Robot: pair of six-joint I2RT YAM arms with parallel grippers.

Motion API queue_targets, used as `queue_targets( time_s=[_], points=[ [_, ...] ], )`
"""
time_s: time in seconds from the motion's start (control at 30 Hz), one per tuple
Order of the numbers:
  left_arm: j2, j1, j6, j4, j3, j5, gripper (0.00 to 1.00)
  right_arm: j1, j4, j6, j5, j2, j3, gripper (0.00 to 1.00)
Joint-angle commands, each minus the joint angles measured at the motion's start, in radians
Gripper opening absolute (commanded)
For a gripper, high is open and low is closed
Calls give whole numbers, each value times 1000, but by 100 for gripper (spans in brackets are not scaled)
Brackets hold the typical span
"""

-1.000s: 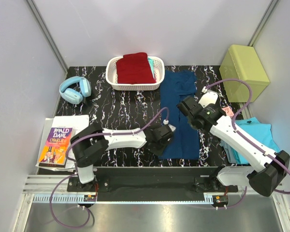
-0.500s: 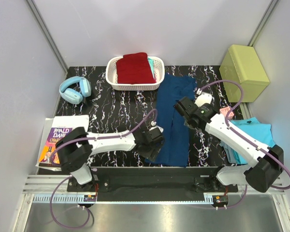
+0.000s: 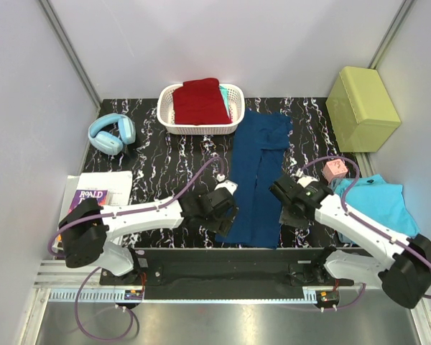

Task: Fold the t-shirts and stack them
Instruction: Grab the bottom of the folded rectangular tshirt with both arms

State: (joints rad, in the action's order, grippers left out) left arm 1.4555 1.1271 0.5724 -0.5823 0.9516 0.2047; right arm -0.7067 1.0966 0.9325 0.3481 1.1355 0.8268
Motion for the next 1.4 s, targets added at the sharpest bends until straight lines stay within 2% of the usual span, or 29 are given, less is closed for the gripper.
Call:
queue_targets(
  time_s=[0.0,0.33,0.6,0.93,1.37],
  points=[
    [-23,3,-17,53,-13,27,80,-33,17,65,-63,-45,-6,47],
    [5,-24,-20,105,-36,-17,81,-172,-82,140,-149,90,-46,48],
    [68,-73,4,156,-47,-60,81,-174,-127,178,-196,135,-103,49],
    [94,-76,0,167,-45,-93,80,-174,-198,198,-258,170,-186,48],
    [89,-75,0,173,-70,-134,76,-178,-190,215,-229,190,-163,46]
  ],
)
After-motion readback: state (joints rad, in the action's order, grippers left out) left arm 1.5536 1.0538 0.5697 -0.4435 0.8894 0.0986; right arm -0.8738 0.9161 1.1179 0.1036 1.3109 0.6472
